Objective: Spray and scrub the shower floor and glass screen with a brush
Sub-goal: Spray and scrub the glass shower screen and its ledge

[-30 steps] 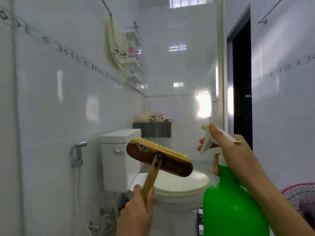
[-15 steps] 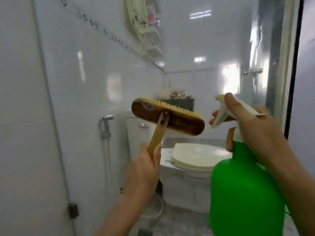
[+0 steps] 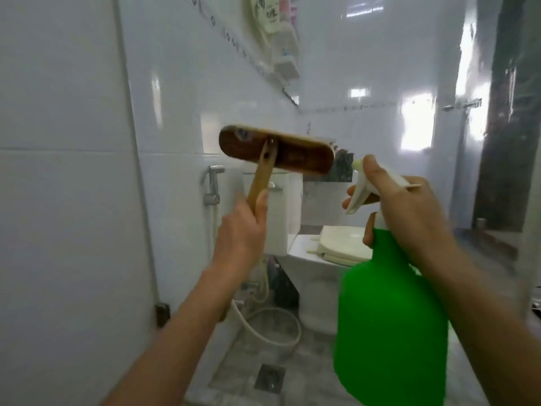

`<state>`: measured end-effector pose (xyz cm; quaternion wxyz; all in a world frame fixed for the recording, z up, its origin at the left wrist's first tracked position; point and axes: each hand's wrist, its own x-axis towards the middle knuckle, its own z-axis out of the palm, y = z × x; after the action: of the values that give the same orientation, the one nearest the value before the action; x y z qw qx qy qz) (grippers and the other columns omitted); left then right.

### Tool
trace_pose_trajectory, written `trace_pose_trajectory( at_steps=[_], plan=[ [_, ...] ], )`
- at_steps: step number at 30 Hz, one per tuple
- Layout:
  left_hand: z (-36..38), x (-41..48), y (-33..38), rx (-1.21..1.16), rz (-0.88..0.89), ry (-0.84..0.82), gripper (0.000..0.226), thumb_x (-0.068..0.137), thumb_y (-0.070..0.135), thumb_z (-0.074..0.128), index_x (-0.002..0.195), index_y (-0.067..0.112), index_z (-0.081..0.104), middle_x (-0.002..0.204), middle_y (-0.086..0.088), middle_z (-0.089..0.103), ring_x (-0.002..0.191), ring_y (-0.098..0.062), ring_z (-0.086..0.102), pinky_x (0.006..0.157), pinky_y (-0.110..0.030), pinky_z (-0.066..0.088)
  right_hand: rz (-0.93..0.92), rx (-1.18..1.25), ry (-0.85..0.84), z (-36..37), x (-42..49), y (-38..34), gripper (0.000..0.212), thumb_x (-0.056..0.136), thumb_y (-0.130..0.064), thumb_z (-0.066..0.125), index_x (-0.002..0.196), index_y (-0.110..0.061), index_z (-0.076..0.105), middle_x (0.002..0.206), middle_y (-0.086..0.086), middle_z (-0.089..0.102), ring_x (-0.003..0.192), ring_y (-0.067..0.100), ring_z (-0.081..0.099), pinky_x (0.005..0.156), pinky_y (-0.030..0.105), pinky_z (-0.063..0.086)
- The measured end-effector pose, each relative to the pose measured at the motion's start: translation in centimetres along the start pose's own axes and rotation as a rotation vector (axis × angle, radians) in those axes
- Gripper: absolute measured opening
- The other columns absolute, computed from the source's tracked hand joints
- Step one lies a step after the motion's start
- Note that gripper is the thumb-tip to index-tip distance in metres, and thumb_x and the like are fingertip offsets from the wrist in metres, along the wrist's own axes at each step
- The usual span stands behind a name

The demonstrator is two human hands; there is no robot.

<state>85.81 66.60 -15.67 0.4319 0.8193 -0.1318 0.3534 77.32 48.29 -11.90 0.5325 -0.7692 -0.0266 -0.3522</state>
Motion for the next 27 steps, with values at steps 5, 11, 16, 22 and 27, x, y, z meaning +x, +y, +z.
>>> trace_pose_trajectory(
  at_steps=[5, 11, 16, 22, 27],
  plan=[
    [-2.5, 7.6, 1.4, -0.04, -0.014, 0.138, 0.046, 0.096, 0.057, 0.023, 0.096, 0.019, 0.049, 0.071, 0.004, 0.052, 0.06, -0.011, 0.053, 0.056, -0.027, 0.05, -0.039, -0.039, 0.03, 1.6, -0.3, -0.6, 0.061, 0.096, -0.065, 0.039, 0.108, -0.011, 0.065, 0.102, 0.006, 0.071, 0.053, 0.016, 0.061, 0.055, 0.02, 0.049],
    [-0.3, -6.7, -7.2, 0.036, -0.106, -0.105, 0.043, 0.093, 0.056, 0.024, 0.092, 0.02, 0.047, 0.061, 0.005, 0.052, 0.045, -0.005, 0.048, 0.04, -0.016, 0.039, -0.005, -0.046, -0.046, 3.4, -1.7, -0.1, 0.057, 0.099, -0.055, 0.041, 0.1, -0.007, 0.07, 0.094, 0.007, 0.072, 0.045, 0.011, 0.061, 0.048, 0.019, 0.049],
    [-4.7, 3.3, -5.1, 0.04, -0.052, 0.034, 0.04, 0.098, 0.052, 0.025, 0.097, 0.018, 0.048, 0.071, 0.005, 0.052, 0.058, -0.008, 0.051, 0.046, -0.016, 0.035, -0.016, -0.005, -0.045, 5.4, -0.7, -0.8, 0.054, 0.099, -0.055, 0.043, 0.096, -0.007, 0.068, 0.092, 0.007, 0.072, 0.032, 0.007, 0.055, 0.038, 0.015, 0.045],
    [-5.6, 1.5, -11.6, 0.06, -0.164, 0.13, 0.043, 0.099, 0.048, 0.024, 0.101, 0.009, 0.044, 0.066, 0.0, 0.049, 0.048, -0.011, 0.044, 0.042, -0.026, 0.038, -0.007, -0.035, -0.06, 7.4, -1.8, 0.0, 0.053, 0.098, -0.052, 0.042, 0.086, -0.008, 0.07, 0.089, 0.001, 0.072, 0.049, 0.01, 0.06, 0.042, 0.008, 0.04],
    [-7.9, 3.0, -11.8, 0.109, -0.069, 0.155, 0.032, 0.1, 0.04, 0.029, 0.107, 0.012, 0.04, 0.062, -0.001, 0.049, 0.045, -0.013, 0.044, 0.038, -0.023, 0.033, -0.006, -0.101, -0.112, 9.0, -0.4, -1.3, 0.056, 0.097, -0.055, 0.041, 0.102, -0.006, 0.068, 0.097, 0.007, 0.071, 0.061, 0.014, 0.061, 0.04, 0.007, 0.039]
  ],
)
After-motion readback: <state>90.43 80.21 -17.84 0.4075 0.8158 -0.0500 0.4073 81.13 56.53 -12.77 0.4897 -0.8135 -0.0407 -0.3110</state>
